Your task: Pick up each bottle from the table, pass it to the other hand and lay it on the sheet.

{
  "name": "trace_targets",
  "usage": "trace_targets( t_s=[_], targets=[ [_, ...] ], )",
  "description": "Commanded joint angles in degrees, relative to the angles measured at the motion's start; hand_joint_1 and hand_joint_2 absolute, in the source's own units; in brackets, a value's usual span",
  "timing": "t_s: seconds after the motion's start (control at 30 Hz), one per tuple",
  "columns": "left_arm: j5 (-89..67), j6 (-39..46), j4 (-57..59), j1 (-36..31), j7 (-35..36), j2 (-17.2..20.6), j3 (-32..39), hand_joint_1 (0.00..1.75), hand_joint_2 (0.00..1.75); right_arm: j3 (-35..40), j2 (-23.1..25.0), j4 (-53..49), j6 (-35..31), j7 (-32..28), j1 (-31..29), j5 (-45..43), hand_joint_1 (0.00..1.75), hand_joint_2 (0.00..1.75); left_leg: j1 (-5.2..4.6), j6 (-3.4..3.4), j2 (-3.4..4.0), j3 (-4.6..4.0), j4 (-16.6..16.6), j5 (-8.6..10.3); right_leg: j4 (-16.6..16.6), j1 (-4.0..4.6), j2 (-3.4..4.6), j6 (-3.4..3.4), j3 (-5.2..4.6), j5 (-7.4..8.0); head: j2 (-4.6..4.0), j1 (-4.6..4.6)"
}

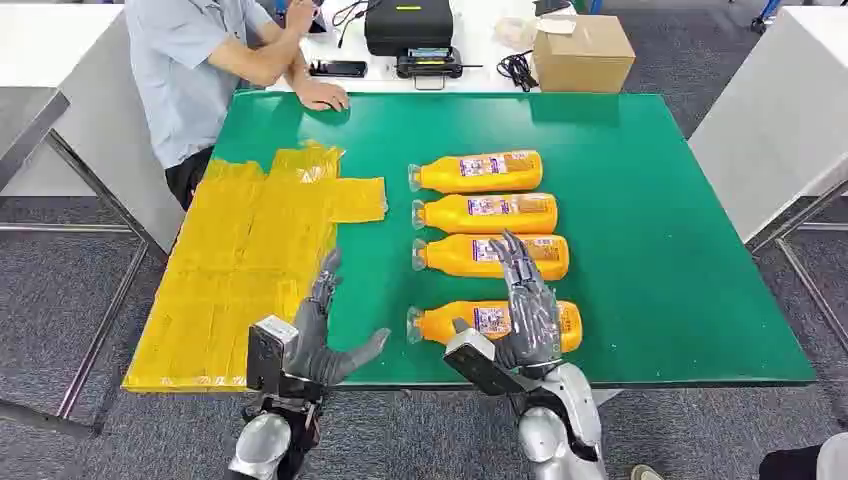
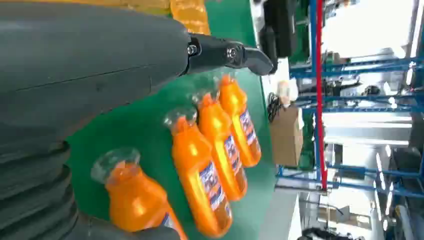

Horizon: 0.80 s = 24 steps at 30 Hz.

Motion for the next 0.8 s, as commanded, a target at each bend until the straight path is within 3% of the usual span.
trace_targets(
  t_s=[0.03,0.4,0.5,0.53,0.6,0.8],
  targets=[
    [-3.67,3.31,4.56,-2.86,-1.7,-0.7,1.0,0.0,1.75,0.33,-0.94,5.92,-0.66,-0.04,-2.22,-0.69,0.0,1.75,0.04,-0.07,0.06,0.24,-0.05,-0.08,-0.08,0.04,0.04,-0.09,0.24,-0.05,0.0,0.0],
    [-12.07,10.2,4.57,-2.39,-2.98,-0.3,-2.62,0.0,1.75,-1.54,0.0,3.4,-0.98,-0.77,-0.7,-4.18,0.0,1.75,0.03,-0.08,-0.02,0.16,-0.03,-0.06,-0.04,0.04,-0.04,-0.1,0.17,-0.06,0.0,0.0],
    [-13.08,11.33,4.96,-2.23,-2.64,-0.32,-2.46,0.0,1.75,-1.02,-0.69,4.28,0.25,2.45,-0.72,-1.49,0.0,1.75,0.04,-0.07,-0.01,0.17,-0.03,-0.06,-0.06,0.05,-0.04,-0.09,0.17,-0.06,0.0,0.0],
    [-14.49,12.3,3.8,-1.4,-2.49,-0.2,-2.26,0.0,1.75,0.58,-2.61,6.42,1.17,8.36,-1.04,7.09,0.0,1.75,0.08,-0.12,0.01,0.37,-0.04,-0.14,-0.09,0.1,-0.04,-0.15,0.39,-0.12,0.0,0.0],
    [-15.49,12.16,2.22,-0.57,-2.07,-0.15,-2.06,0.0,1.75,1.1,-3.32,8.28,-0.77,9.91,-1.15,10.66,0.0,1.75,0.04,-0.06,0.05,0.24,-0.07,-0.08,-0.11,0.05,0.02,-0.09,0.24,-0.05,0.0,0.0],
    [-15.68,12.05,1.8,-0.36,-1.91,-0.16,-1.98,0.0,1.75,1.0,-3.35,8.58,-0.96,9.89,-1.11,10.71,0.0,1.75,0.05,-0.08,0.08,0.26,-0.05,-0.12,-0.08,0.06,0.05,-0.1,0.27,-0.08,0.0,0.0]
  ],
)
